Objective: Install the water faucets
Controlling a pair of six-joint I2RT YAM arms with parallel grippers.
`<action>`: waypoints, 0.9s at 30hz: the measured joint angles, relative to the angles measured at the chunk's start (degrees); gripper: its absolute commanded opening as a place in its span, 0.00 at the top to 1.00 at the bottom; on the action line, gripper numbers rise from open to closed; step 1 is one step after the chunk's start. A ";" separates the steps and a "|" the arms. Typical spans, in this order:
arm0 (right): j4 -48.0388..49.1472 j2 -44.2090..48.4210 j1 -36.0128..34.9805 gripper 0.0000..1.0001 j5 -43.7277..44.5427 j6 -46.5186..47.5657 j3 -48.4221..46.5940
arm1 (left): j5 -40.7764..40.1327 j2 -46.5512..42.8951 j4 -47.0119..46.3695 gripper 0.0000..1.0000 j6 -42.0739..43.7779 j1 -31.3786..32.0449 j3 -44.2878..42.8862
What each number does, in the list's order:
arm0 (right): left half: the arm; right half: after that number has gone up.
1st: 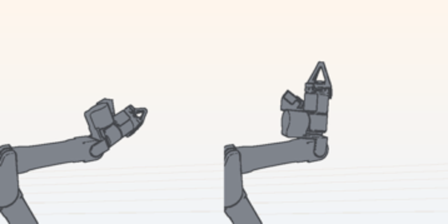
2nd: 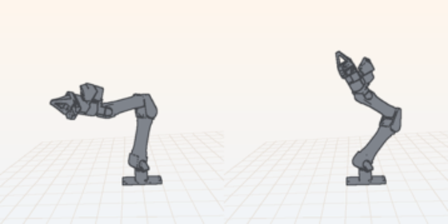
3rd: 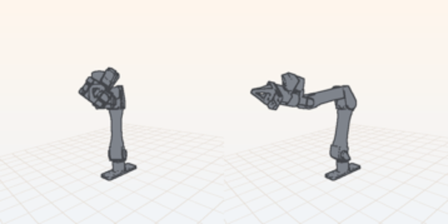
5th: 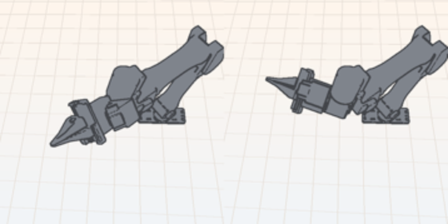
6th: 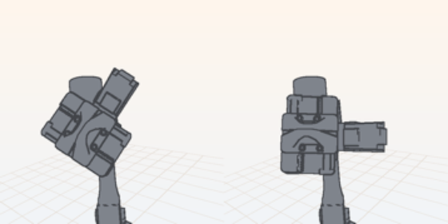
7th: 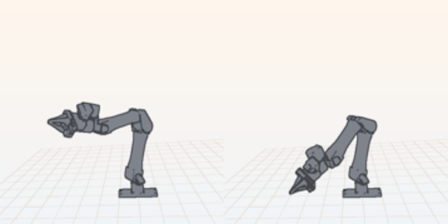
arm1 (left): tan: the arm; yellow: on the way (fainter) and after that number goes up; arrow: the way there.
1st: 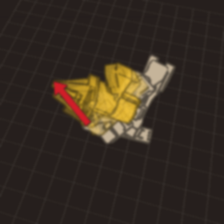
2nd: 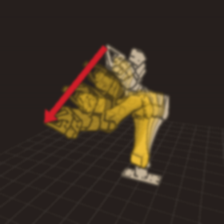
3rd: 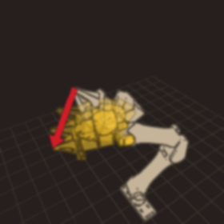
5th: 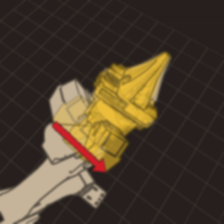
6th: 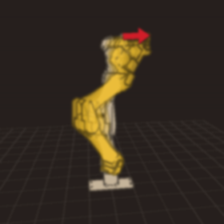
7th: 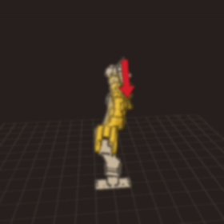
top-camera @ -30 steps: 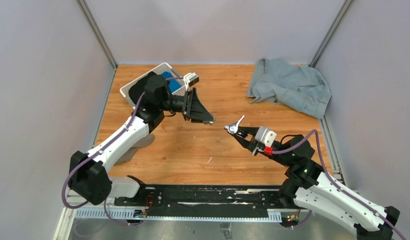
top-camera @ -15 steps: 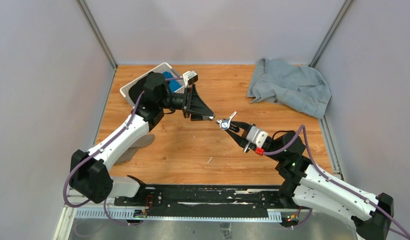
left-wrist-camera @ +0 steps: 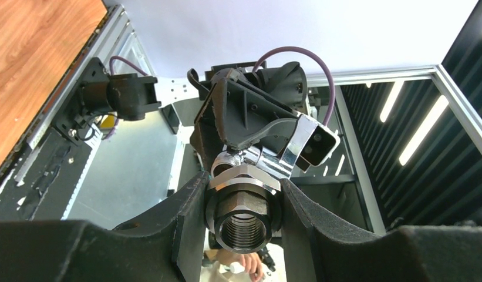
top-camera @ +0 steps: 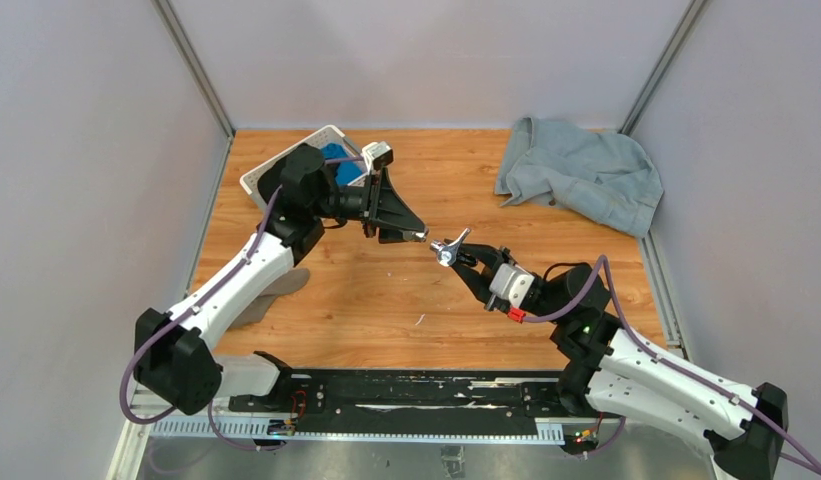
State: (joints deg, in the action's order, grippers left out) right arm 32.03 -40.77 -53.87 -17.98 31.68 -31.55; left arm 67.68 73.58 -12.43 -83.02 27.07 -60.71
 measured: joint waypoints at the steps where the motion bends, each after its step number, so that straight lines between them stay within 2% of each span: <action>1: 0.13 0.02 -0.09 1.00 -0.04 0.50 0.00 | 0.00 -0.20 0.00 1.00 -0.44 0.00 0.00; 15: 2.54 -3.69 -0.28 1.00 -1.62 7.28 -0.72 | -2.82 -2.16 -0.31 1.00 -7.06 0.00 4.17; 27: 5.60 -6.86 -0.37 1.00 -1.95 9.75 -1.57 | -3.82 -3.19 -0.37 1.00 -7.65 -0.96 4.28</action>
State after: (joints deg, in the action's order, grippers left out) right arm 37.63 -47.64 -54.24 -19.92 41.43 -33.12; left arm 63.86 70.39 -12.80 -90.67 26.11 -56.42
